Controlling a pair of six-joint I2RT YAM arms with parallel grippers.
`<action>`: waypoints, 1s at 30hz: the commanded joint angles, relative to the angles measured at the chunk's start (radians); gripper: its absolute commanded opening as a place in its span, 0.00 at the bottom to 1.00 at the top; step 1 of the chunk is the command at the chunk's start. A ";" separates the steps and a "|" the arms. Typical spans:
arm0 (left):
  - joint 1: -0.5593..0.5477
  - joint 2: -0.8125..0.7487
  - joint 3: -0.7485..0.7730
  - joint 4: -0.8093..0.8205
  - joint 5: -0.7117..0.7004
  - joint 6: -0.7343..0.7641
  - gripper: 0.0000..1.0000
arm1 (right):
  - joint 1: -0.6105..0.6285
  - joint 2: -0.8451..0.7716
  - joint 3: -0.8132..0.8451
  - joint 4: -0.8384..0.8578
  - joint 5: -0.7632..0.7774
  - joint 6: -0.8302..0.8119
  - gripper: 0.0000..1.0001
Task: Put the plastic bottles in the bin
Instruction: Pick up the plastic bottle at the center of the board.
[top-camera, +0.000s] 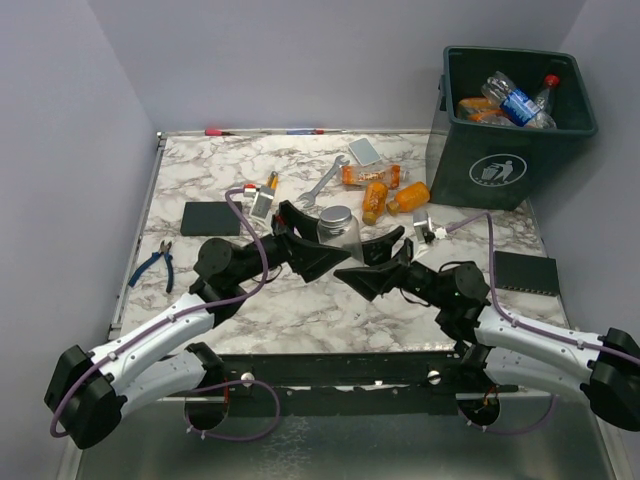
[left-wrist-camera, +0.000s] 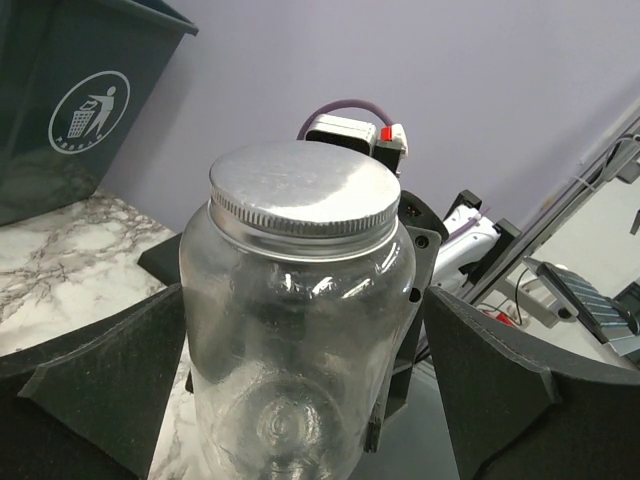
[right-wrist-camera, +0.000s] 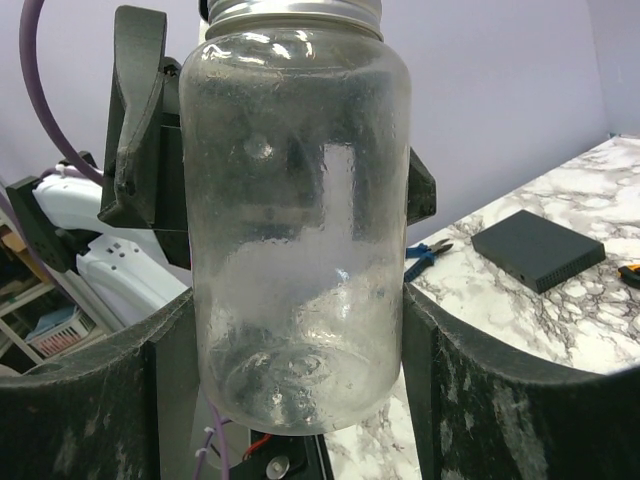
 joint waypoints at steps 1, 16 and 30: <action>-0.012 0.010 0.026 0.024 -0.003 0.023 0.96 | 0.015 0.012 0.035 0.019 -0.020 -0.029 0.14; -0.061 -0.034 0.009 -0.018 -0.001 0.105 0.30 | 0.020 -0.085 0.162 -0.394 0.015 -0.058 1.00; -0.063 -0.140 0.031 -0.471 -0.080 0.639 0.14 | 0.019 -0.221 0.707 -1.325 0.310 -0.136 1.00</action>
